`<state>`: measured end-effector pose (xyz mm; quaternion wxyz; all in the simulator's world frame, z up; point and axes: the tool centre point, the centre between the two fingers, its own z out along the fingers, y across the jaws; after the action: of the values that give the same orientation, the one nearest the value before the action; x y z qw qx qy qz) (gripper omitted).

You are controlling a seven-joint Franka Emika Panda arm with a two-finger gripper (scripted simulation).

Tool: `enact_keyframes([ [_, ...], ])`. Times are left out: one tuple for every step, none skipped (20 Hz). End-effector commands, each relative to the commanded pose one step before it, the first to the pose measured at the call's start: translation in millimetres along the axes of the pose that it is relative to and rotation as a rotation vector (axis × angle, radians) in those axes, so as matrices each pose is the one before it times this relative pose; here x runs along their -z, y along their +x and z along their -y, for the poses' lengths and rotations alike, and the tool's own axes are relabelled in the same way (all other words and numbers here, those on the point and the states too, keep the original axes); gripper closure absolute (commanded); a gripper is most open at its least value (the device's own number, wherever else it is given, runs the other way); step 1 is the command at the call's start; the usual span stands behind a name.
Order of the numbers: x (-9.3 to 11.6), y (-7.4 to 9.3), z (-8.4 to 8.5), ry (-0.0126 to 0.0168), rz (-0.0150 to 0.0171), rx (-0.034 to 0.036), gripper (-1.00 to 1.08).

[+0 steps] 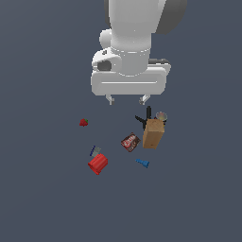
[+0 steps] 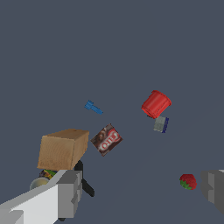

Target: Pick up a designated object from a clutter of objects.

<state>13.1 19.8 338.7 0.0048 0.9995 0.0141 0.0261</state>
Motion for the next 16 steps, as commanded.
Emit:
enact_keyframes([
  [-1.47,-0.28,0.42,-0.00022,0.00094,-0.00391,-0.92],
  [-1.03,-0.17,1.24,-0.00011,0.00014,-0.00228,-0.92],
  [-1.31,-0.24,1.62,-0.00014,0.00018,-0.00284,-0.92],
  [-1.65,-0.31,1.81,-0.00022,0.00027,-0.00370,-0.92],
  [-1.97,-0.39,1.97,-0.00030,0.00037,-0.00456,-0.92],
  [-2.28,-0.47,2.19,-0.00037,0.00044,-0.00532,-0.92],
  [-2.56,-0.57,2.45,-0.00041,0.00050,-0.00595,-0.92],
  [-2.81,-0.67,2.71,-0.00044,0.00053,-0.00655,-0.92],
  [-3.08,-0.80,3.02,-0.00046,0.00056,-0.00717,-0.92],
  [-3.34,-0.94,3.34,-0.00048,0.00059,-0.00774,-0.92],
  [-3.62,-1.09,3.59,-0.00052,0.00064,-0.00842,-0.92],
  [-3.90,-1.27,3.84,-0.00055,0.00068,-0.00909,-0.92],
  [-4.17,-1.47,4.08,-0.00057,0.00072,-0.00977,-0.92],
  [-4.43,-1.69,4.35,-0.00059,0.00075,-0.01038,-0.92],
  [-4.70,-1.94,4.60,-0.00060,0.00078,-0.01103,-0.92],
  [-4.96,-2.20,4.82,-0.00061,0.00082,-0.01172,-0.92],
])
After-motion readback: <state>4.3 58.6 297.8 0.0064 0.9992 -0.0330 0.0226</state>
